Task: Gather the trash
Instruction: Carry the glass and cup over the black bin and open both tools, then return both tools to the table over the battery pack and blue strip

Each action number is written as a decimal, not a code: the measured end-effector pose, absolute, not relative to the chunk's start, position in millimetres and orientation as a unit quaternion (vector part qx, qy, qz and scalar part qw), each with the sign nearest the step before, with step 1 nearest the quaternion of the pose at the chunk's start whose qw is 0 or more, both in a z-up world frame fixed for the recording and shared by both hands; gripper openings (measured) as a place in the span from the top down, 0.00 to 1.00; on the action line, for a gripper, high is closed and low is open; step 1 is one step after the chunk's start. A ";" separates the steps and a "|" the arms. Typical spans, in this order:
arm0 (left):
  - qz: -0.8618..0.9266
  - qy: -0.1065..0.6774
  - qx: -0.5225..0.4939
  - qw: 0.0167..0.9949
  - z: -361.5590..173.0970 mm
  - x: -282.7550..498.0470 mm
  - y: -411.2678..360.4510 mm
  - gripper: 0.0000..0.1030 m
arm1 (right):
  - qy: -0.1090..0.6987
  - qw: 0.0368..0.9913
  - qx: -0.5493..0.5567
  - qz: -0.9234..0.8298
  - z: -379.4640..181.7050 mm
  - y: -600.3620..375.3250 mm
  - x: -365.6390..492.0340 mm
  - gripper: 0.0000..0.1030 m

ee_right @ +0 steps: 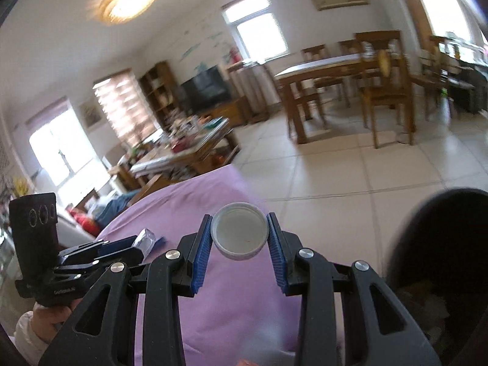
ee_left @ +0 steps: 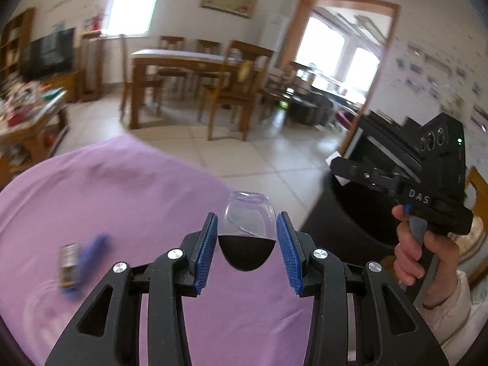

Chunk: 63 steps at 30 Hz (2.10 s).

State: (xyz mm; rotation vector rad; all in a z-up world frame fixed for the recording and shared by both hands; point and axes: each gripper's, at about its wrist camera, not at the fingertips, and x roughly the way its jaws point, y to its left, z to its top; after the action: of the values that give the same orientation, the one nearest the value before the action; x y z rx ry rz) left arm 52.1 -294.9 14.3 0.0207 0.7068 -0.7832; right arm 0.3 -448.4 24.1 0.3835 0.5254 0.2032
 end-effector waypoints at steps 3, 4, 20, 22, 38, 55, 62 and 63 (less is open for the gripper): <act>-0.408 0.333 0.024 0.850 14.3 36.8 -345.1 0.61 | 0.239 0.946 0.211 0.064 20.2 -492.8 -21.2 0.66; -0.423 0.332 0.030 0.843 14.3 33.4 -365.7 0.61 | 0.236 0.946 0.217 0.055 17.8 -504.4 -26.6 0.66; -0.522 0.373 0.074 0.764 -45.6 6.6 -571.3 0.61 | 0.219 0.925 0.304 -0.058 -41.1 -633.0 -88.6 0.66; -0.522 0.378 0.080 0.760 -54.0 3.8 -579.9 0.61 | 0.220 0.923 0.311 -0.059 -46.8 -641.4 -92.9 0.66; -0.487 0.351 0.116 0.791 -42.2 -4.8 -564.6 0.18 | 0.218 0.919 0.323 -0.059 -53.6 -649.7 -100.1 0.28; -0.285 0.360 0.009 0.888 -13.6 68.1 -278.6 0.17 | 0.284 0.928 0.237 0.044 -38.6 -524.7 -38.9 0.23; -0.187 0.397 -0.035 0.898 -21.5 114.9 -169.7 0.28 | 0.320 0.921 0.187 0.116 -36.1 -437.7 -5.6 0.23; -0.180 0.405 -0.037 0.896 -23.8 123.2 -160.7 0.34 | 0.324 0.920 0.182 0.123 -35.1 -428.9 -1.3 0.23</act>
State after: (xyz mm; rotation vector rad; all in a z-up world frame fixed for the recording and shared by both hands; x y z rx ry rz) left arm 123.2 -160.7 -23.8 -0.0775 0.8385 -0.3732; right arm -1.3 -428.9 -35.1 0.3731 0.6666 0.2518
